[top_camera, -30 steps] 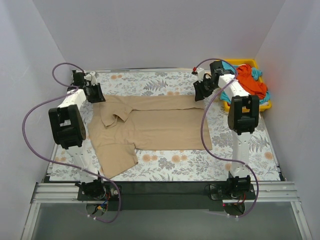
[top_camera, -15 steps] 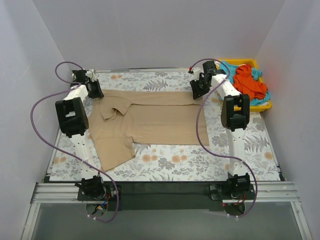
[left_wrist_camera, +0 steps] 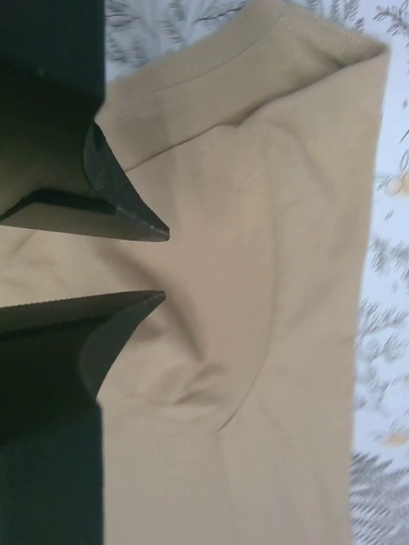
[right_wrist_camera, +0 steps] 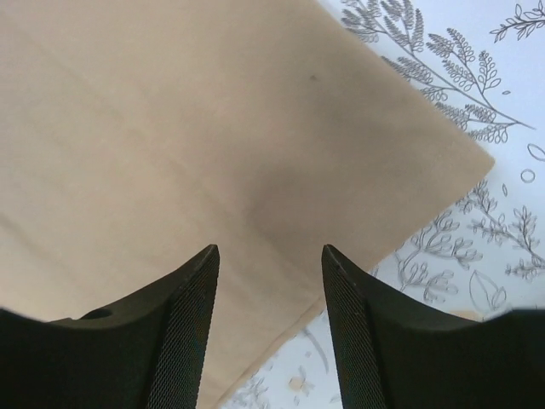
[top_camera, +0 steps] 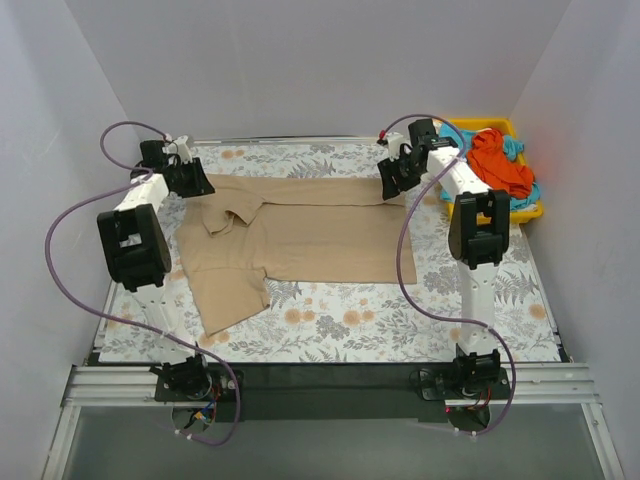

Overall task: Fold and stack the t-shirts
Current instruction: Fold the tshirt

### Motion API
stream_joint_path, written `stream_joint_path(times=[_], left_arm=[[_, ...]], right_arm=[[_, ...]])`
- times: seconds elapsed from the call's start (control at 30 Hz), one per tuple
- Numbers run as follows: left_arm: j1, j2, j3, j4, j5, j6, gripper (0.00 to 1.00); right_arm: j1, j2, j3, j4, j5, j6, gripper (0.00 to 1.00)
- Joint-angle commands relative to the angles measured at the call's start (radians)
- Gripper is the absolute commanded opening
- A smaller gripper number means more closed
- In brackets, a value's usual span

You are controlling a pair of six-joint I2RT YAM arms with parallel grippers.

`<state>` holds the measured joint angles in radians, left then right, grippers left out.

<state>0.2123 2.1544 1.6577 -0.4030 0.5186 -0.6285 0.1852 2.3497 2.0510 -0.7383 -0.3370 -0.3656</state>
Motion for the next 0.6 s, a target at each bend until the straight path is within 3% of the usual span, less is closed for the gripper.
stream_joint_path(times=[0.0,0.13,0.3,0.57], left_arm=[[-0.024,-0.269,-0.14,0.032,0.069,0.099,0.28],[-0.074,-0.367,-0.268,-0.02,0.003,0.124,0.23],[-0.134,-0.436,-0.444,-0.01,-0.032,0.104,0.31],[-0.198,-0.406,-0.521,0.07,-0.127,0.012,0.38]], right_arm=[[0.014,-0.147,-0.049,0.004,-0.065,-0.006,0.49],[0.014,-0.181,-0.095,0.004,-0.056,-0.004,0.47],[0.014,-0.191,-0.12,0.004,-0.046,-0.006,0.46],[0.014,-0.198,-0.137,0.002,-0.033,-0.016,0.46]])
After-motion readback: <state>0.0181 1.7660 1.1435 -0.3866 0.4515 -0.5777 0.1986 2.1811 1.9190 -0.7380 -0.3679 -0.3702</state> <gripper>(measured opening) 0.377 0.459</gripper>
